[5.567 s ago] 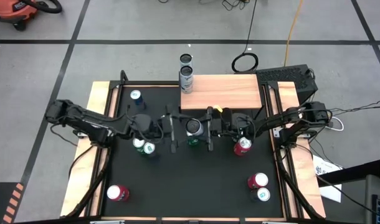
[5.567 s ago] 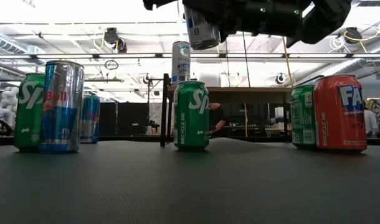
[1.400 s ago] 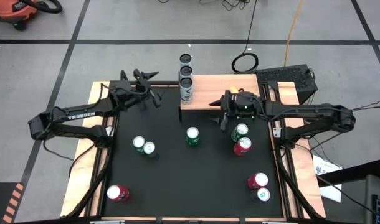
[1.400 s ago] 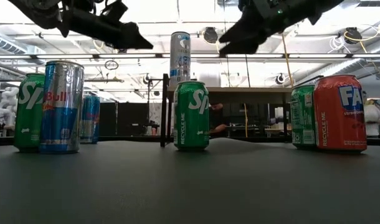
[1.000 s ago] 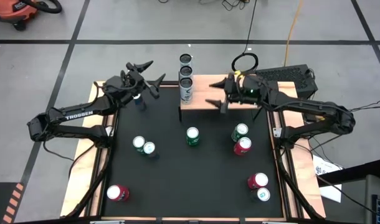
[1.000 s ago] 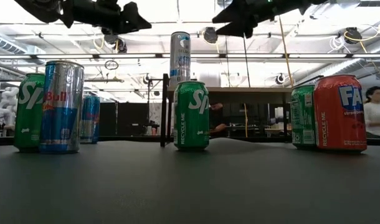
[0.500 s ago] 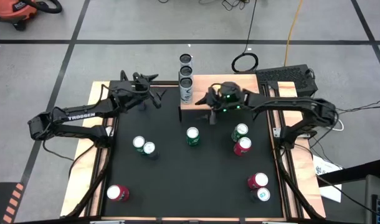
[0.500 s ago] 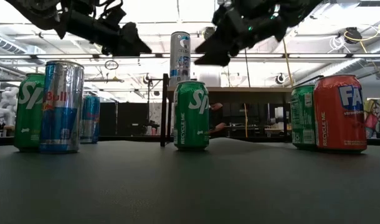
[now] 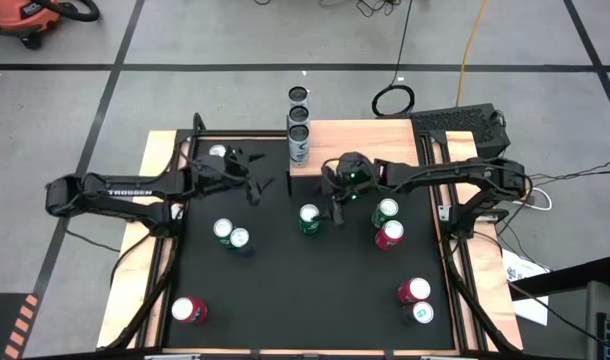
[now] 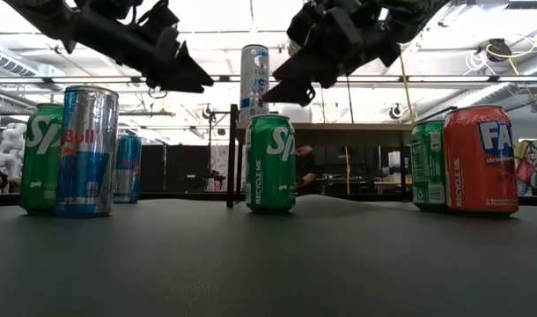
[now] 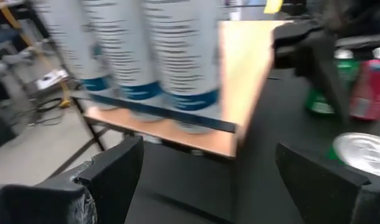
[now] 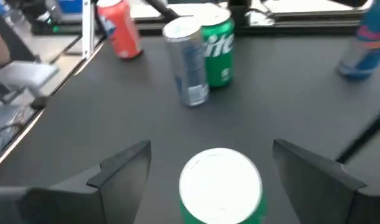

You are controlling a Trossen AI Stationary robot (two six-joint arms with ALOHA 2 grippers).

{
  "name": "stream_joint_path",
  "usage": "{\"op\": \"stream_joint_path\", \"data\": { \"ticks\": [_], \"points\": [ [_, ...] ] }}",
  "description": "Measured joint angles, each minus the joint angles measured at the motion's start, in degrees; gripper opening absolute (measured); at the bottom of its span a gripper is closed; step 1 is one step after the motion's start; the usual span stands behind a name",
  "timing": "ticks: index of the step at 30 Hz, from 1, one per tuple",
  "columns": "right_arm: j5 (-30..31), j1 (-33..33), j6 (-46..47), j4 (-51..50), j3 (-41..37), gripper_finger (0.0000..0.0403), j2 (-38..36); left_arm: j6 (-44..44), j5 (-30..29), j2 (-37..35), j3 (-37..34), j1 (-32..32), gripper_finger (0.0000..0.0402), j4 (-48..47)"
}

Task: Place canned beverage on shelf
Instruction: Put the middle green soda can on the shelf

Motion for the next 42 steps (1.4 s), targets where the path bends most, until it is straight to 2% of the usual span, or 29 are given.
{"op": "stream_joint_path", "data": {
  "ticks": [2,8,17,27,29,34,37,42],
  "points": [
    [0.48,0.92,-0.63,-0.07,0.0,0.032,1.42,-0.18,0.39,0.02,-0.38,-2.19,0.0363,0.1],
    [7.42,2.72,-3.68,0.21,0.0,0.0322,5.6,-2.87,0.16,1.32,-3.15,-8.37,0.0363,3.59],
    [7.75,2.74,-3.7,0.21,0.0,0.0354,6.54,-4.61,-6.21,1.55,-4.48,-13.0,0.0363,3.74],
    [8.32,2.76,-0.22,-0.7,0.07,0.0267,6.45,-4.63,-8.12,1.55,-4.42,-12.96,0.0363,4.04],
    [10.27,2.84,1.35,-0.66,0.07,0.0263,6.43,-4.63,-8.72,1.55,-4.42,-12.96,0.0363,4.04],
    [10.6,2.85,4.41,-0.23,0.07,0.0264,6.23,-4.65,-10.6,1.55,-4.42,-12.96,0.0363,4.02],
    [9.74,3.41,3.91,-1.05,0.07,0.0284,6.19,-4.63,-10.62,1.55,-4.42,-12.96,0.0363,3.98],
    [10.76,5.54,0.83,-0.97,-0.04,0.0344,6.61,-4.63,-10.64,1.55,-4.42,-12.96,0.0363,3.76]
  ]
}}
